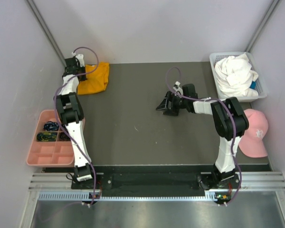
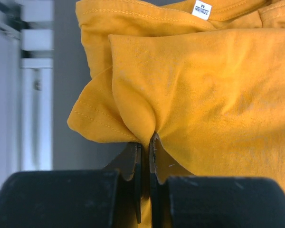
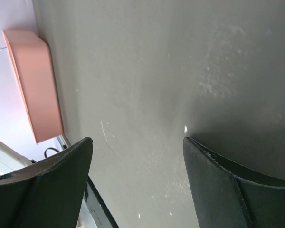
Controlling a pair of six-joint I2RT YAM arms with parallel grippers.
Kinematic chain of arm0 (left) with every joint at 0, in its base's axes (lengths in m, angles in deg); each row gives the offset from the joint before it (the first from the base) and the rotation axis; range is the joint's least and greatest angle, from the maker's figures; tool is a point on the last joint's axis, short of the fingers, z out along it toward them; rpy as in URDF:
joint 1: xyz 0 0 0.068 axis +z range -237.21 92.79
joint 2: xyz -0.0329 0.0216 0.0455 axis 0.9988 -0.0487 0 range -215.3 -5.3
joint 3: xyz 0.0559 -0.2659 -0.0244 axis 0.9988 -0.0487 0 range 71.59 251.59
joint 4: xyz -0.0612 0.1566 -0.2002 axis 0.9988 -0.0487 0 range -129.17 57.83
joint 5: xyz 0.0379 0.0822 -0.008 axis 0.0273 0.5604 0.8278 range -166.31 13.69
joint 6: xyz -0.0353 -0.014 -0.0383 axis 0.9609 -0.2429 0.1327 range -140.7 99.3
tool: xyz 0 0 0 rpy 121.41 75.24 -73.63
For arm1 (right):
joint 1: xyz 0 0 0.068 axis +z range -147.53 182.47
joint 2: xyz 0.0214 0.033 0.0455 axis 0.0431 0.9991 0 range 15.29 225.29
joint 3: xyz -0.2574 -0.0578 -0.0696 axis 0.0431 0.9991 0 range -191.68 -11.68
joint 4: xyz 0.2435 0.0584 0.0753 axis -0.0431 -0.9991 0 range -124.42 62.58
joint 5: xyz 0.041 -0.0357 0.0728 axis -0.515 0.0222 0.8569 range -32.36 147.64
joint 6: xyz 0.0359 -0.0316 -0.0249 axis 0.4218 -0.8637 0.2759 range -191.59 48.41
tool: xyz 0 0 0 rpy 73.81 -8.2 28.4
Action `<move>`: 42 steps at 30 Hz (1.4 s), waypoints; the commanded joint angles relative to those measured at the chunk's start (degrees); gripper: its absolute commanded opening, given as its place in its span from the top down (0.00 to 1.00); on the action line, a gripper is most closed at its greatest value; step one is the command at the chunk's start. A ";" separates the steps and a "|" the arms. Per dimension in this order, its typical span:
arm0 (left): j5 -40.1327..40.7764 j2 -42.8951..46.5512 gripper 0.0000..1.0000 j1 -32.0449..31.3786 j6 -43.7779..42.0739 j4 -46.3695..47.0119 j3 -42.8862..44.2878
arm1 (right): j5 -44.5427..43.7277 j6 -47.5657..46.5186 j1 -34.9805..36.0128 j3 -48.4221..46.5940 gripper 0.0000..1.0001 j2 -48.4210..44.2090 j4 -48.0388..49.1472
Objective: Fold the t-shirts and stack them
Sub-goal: Put the neatly folded tshirt into the corner of the board with the left arm
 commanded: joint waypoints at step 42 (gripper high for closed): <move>18.10 16.36 0.01 -0.20 -2.29 24.16 -14.98 | 2.07 0.90 3.84 -2.17 0.23 5.88 1.83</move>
